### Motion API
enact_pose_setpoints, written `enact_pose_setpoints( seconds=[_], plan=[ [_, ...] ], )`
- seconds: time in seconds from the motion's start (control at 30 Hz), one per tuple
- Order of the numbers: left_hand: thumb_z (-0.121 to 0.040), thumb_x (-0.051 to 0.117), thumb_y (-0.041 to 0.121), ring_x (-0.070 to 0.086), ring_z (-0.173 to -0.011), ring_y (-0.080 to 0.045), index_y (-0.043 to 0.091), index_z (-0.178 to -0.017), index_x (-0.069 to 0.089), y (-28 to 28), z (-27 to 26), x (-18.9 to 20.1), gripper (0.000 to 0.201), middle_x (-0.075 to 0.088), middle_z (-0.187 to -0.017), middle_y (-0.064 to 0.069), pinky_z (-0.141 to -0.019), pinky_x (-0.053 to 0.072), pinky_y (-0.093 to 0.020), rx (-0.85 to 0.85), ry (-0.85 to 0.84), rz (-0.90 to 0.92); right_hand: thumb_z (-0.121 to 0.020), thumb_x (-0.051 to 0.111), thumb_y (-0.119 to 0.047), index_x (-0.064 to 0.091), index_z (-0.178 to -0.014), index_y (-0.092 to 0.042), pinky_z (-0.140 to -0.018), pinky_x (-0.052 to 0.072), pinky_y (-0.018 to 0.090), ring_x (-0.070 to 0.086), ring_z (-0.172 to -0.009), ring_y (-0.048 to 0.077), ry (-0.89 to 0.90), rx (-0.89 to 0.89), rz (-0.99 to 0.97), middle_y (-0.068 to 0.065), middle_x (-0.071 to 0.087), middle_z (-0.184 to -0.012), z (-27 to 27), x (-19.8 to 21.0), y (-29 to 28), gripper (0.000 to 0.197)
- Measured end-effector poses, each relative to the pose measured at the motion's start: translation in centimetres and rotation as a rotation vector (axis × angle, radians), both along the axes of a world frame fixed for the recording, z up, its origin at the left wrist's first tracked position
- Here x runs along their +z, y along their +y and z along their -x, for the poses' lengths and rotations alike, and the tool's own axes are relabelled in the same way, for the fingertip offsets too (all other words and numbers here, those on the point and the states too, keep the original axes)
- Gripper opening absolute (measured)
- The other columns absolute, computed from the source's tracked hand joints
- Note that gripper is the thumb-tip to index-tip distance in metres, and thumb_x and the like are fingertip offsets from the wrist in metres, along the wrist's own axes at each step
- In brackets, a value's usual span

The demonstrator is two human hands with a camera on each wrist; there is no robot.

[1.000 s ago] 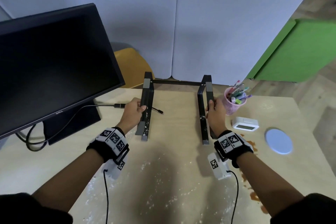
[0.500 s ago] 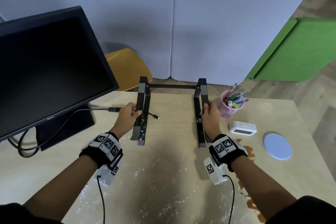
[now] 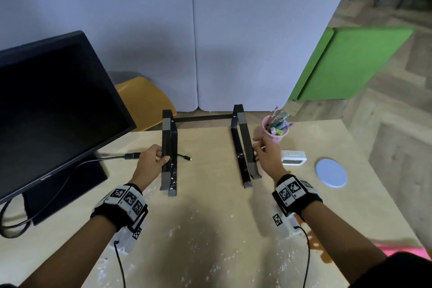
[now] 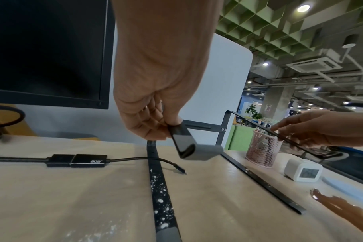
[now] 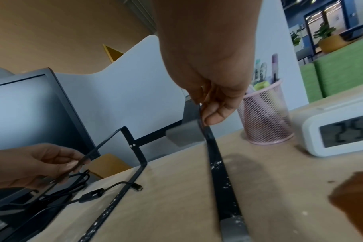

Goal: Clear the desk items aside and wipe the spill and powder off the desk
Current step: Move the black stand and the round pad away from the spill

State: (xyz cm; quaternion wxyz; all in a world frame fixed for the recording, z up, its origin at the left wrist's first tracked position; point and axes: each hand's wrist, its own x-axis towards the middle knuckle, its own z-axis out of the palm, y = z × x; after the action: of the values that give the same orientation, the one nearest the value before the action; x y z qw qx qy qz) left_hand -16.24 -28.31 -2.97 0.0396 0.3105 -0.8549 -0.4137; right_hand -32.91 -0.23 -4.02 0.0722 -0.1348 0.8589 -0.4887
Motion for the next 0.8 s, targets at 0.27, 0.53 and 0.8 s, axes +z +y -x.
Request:
enact_pose_setpoints(
  seconds=[0.27, 0.53, 0.8],
  plan=[
    [-0.086, 0.065, 0.008, 0.056, -0.075, -0.026, 0.007, -0.086, 0.051, -0.6, 0.7, -0.2, 0.014, 0.053, -0.078, -0.006, -0.066, 0.049, -0.037, -0.036, -0.033, 0.038, -0.079, 0.055, 0.005, 0.063, -0.093, -0.006, -0.077, 0.048, 0.037, 0.058, -0.083, 0.026, 0.165, -0.098, -0.246, 0.006, 0.061, -0.086, 1.1, 0.0, 6.9, 0.019],
    [-0.082, 0.069, 0.006, 0.058, -0.075, -0.033, 0.011, -0.078, 0.051, -0.9, 1.3, -1.2, 0.018, 0.054, -0.074, -0.008, -0.068, 0.051, -0.047, 0.005, -0.088, 0.108, -0.079, 0.063, -0.006, 0.053, -0.123, -0.016, -0.096, 0.029, 0.04, 0.046, -0.118, 0.027, 0.163, 0.111, -0.732, 0.004, 0.051, -0.124, 6.2, -1.4, 11.0, 0.046],
    [-0.081, 0.07, 0.007, 0.058, -0.075, -0.033, 0.008, -0.086, 0.055, -0.8, 1.4, -0.8, 0.016, 0.058, -0.085, -0.013, -0.061, 0.05, -0.039, 0.054, -0.136, 0.108, -0.085, 0.064, -0.021, 0.058, -0.108, -0.022, -0.088, 0.025, 0.043, 0.051, -0.109, 0.022, 0.124, 0.226, -0.761, -0.003, 0.06, -0.109, 8.4, -4.5, 12.0, 0.024]
  ],
)
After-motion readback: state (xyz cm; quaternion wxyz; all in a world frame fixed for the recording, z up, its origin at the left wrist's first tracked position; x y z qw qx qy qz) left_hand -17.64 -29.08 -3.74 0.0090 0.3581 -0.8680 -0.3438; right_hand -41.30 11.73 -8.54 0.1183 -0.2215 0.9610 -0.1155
